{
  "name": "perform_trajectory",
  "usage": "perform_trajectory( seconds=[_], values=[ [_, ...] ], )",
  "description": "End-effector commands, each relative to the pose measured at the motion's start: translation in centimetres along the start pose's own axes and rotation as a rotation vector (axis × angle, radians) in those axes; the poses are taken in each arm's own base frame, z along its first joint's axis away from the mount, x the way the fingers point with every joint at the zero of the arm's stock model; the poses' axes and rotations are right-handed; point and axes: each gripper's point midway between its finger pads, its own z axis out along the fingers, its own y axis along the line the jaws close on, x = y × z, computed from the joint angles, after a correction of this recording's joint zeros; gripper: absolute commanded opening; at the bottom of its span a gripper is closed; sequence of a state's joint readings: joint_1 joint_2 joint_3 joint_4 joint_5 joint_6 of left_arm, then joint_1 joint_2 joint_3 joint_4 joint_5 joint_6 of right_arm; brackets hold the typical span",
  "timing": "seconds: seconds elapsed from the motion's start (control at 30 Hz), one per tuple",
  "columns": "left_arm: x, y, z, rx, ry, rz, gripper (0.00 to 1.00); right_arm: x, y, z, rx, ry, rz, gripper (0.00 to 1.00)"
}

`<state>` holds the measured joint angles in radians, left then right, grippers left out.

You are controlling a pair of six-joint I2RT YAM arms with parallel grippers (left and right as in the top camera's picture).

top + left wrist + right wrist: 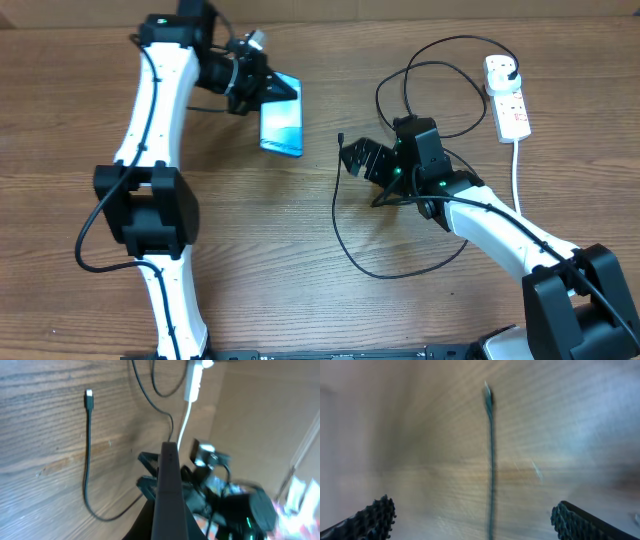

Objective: Plug charger to phone and switch on socket
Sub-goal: 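Open the right gripper and carry the phone leftward with the left gripper, then lower the right gripper onto the cable's USB-C end and close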

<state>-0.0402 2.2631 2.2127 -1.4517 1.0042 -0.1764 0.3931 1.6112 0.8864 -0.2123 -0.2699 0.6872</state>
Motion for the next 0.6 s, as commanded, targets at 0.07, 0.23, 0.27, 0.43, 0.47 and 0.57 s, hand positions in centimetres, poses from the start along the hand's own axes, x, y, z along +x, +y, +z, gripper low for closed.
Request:
perform_trajectory(
  seconds=[0.07, 0.23, 0.27, 0.43, 0.47, 0.57],
  values=[
    [1.2, -0.4, -3.0, 0.115, 0.0, 0.238, 0.04, -1.5, 2.5, -3.3, 0.047, 0.055, -0.198, 1.0],
    [1.8, 0.6, -4.6, 0.11, 0.0, 0.259, 0.04, -4.5, 4.3, -7.7, 0.172, 0.027, -0.274, 1.0],
    [1.7, 0.7, -4.8, 0.113, -0.006, 0.256, 0.04, -5.1, 4.9, -8.5, 0.177, 0.016, -0.276, 1.0],
    [1.0, 0.2, -6.9, 0.195, -0.069, 0.218, 0.04, -6.6, 6.8, -9.9, 0.154, -0.024, -0.287, 1.0],
    [0.8, 0.2, -7.5, 0.209, -0.084, 0.203, 0.04, -6.7, 6.9, -9.8, 0.152, -0.027, -0.288, 1.0],
    [0.6, 0.3, -9.5, 0.215, -0.131, 0.179, 0.04, -7.1, 7.0, -8.7, 0.163, -0.004, -0.321, 1.0]
  ],
)
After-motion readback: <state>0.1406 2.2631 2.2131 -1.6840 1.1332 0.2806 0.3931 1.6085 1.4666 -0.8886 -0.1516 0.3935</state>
